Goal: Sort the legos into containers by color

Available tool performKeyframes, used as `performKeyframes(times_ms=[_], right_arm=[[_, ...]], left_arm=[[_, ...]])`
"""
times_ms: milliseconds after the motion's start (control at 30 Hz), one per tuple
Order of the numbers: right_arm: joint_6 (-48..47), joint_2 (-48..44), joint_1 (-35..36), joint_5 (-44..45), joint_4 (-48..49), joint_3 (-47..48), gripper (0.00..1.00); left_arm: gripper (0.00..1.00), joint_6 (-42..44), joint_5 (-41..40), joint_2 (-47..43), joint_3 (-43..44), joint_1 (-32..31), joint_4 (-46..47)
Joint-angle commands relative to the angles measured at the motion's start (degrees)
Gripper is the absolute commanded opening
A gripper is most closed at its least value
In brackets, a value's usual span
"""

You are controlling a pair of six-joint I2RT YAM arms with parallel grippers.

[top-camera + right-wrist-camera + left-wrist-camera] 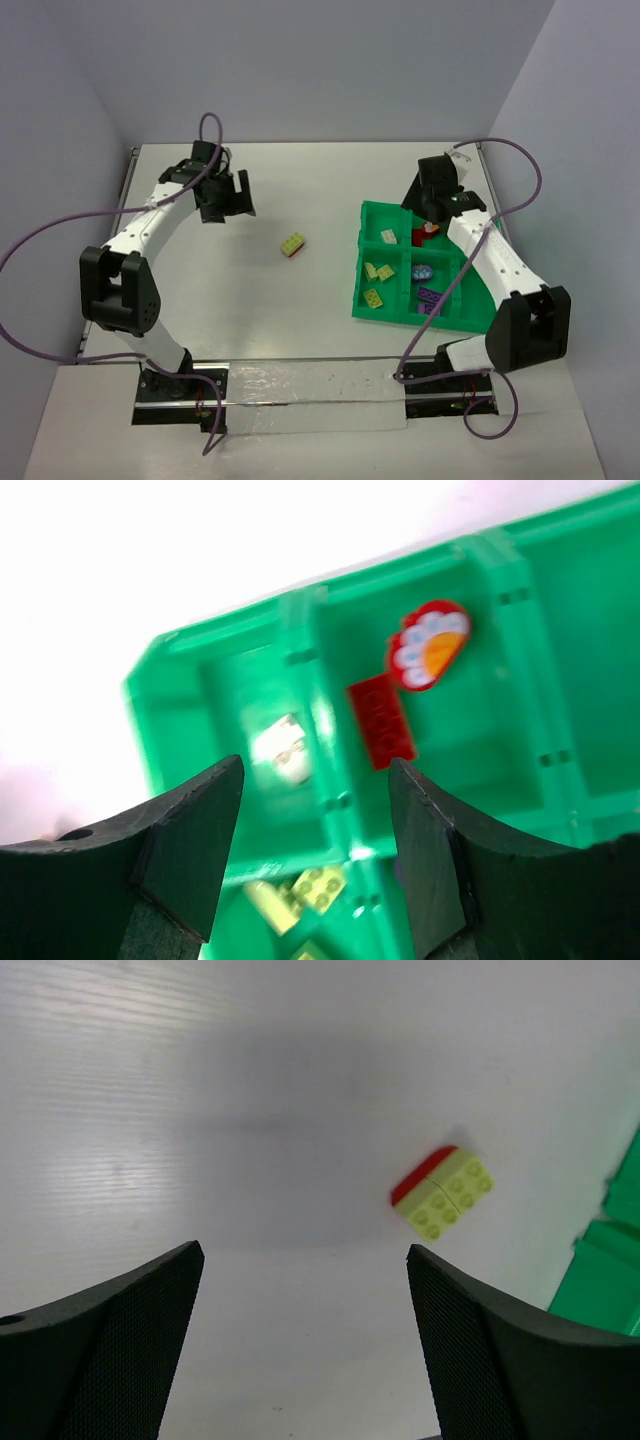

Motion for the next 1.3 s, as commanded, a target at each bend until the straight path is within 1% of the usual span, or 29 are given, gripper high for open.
performKeyframes(times_ms=[0, 67, 133, 233, 300, 400, 433, 533, 633, 767, 967, 1100, 1267], right_arm=[[-0.02, -5.09, 3.52, -2.06, 2.5, -1.21, 0.67], [1.65, -7.64, 3.71, -7.41, 2.59, 0.58, 0.67], [0.01, -8.54, 4.61, -10.96, 1.37, 3.16, 0.68], [-1.78, -8.42, 5.79, -12.73, -3.29, 8.05, 0.68], [-2.34, -9.65, 6.44, -12.68, -5.66, 7.54, 0.68], [-1.99, -12.6, 6.59, -13.03, -5.51, 4.38, 0.68], [-1.83, -14.77, 6.52, -13.11, -5.6, 2.06, 0.69], [-1.89, -16.8, 6.54, -12.73, -6.65, 0.57, 0.69], [-2.09, -19.11, 6.6, -11.97, -7.42, -0.9, 0.69], [-1.99, -20.0, 6.6, -11.05, -7.35, -1.6, 0.69], [-3.02, -17.53, 6.56, -11.78, -6.95, -0.67, 0.69], [-3.65, -15.73, 6.54, -12.2, -6.12, -0.4, 0.69], [-3.82, -13.35, 6.52, -13.17, -5.33, -0.02, 0.69]], left_arm=[[0.88, 2.51, 1.45, 2.21, 2.42, -5.76, 4.58], [0.86, 3.47, -0.62, 4.77, 3.35, -8.68, 4.5], [0.88, 4.24, -1.14, 5.82, 3.69, -10.39, 3.63], [0.92, 5.41, -0.37, 6.34, 3.26, -12.63, 2.5], [0.93, 7.28, -0.28, 5.24, 1.95, -14.06, 3.16], [0.93, 9.44, -0.83, 4.99, 2.0, -16.67, 2.87], [0.93, 10.69, -1.78, 5.94, 2.93, -17.92, 2.56], [0.92, 11.98, -4.03, 8.34, 4.69, -19.38, 2.12], [0.91, 12.86, -7.69, 11.83, 7.18, -20.26, 0.92], [0.91, 12.91, -11.31, 13.28, 8.05, -20.49, 0.39], [0.91, 11.78, -10.63, 10.93, 4.77, -20.55, 3.66], [0.91, 13.06, -9.58, 12.02, 4.3, -20.55, 4.76], [0.9, 15.1, -8.2, 14.67, 5.74, -20.56, 4.07]])
